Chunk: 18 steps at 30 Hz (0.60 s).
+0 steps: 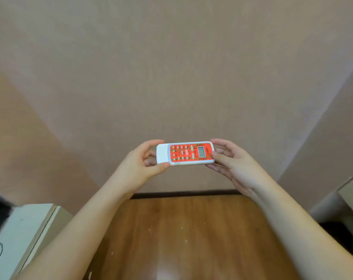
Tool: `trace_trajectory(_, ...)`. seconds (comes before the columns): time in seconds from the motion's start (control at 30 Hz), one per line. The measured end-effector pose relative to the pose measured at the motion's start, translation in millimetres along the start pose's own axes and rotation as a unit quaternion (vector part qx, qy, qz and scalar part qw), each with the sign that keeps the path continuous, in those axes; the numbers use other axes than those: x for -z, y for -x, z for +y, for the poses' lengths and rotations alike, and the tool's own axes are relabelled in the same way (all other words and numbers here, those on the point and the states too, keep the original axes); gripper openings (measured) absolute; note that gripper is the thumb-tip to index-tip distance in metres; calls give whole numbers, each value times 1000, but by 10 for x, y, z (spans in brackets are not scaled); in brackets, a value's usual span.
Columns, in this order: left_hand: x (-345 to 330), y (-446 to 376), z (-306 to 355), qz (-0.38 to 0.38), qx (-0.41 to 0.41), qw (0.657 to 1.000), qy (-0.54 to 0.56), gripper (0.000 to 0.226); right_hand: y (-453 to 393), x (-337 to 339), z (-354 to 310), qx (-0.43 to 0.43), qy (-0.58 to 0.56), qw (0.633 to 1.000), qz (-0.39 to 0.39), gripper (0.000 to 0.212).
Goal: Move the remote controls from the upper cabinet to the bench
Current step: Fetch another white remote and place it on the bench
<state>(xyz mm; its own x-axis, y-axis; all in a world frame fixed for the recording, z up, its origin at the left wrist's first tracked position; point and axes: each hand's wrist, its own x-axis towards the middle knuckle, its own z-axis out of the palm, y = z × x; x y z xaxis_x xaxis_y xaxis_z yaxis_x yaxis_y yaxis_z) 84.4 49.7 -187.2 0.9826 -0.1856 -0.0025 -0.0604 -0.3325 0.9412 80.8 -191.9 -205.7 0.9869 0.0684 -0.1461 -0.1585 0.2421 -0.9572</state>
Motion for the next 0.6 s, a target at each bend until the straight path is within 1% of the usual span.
trace_trajectory(0.1,-370,-164,38,-57,5,998,9,48,172,394,5,5,-4,999,54,25)
trace_trajectory(0.3,-1002,-472,95,-135,58,982,119,27,501,903,65,8,-15,988,154,27)
trace_trajectory(0.47,-1485,-769,157,-244,68,960,122,29,780,1193,149,3,10,964,267,25)
trace_trajectory(0.6,-1848,-918,154,-317,68,938,125,29,973,1364,220,4,-10,939,344,23)
